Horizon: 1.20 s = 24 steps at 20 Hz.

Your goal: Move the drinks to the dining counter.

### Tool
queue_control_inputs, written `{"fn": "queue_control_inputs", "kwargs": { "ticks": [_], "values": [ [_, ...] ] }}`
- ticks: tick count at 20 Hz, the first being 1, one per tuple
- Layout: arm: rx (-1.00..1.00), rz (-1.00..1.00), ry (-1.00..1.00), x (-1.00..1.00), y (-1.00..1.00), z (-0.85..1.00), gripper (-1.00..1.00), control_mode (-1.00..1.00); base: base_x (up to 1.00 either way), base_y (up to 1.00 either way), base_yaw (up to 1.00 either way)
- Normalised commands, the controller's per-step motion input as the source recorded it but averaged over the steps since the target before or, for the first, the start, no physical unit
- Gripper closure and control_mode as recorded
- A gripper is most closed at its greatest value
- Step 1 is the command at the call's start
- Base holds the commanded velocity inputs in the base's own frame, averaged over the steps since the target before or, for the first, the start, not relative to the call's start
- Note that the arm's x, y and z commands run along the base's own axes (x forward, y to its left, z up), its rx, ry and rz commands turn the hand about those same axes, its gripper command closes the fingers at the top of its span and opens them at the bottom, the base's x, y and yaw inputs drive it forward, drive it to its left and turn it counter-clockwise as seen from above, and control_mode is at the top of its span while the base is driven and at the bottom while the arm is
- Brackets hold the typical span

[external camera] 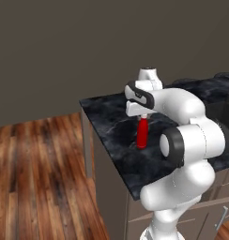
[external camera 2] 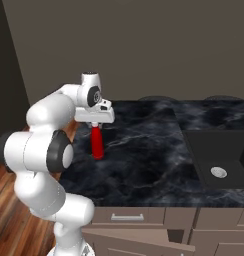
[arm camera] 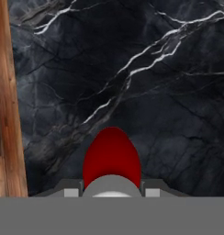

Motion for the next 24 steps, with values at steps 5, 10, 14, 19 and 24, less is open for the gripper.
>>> {"fn": "queue_control_inputs", "kwargs": {
  "ticks": [5,10,14,19,24],
  "values": [
    [0.0,0.0,0.0,0.05,0.0,-0.08,1.0,-1.0,0.0,0.0,0.0],
    [0.0,0.0,0.0,0.03,0.0,-0.11,1.0,-1.0,0.0,0.0,0.0],
    [0.0,0.0,0.0,0.06,0.0,-0.19,1.0,-1.0,0.0,0.0,0.0],
    [0.0,0.0,0.0,0.03,0.0,-0.2,1.0,-1.0,0.0,0.0,0.0],
    [0.0,0.0,0.0,0.03,0.0,-0.16,1.0,-1.0,0.0,0.0,0.0]
  ]
}}
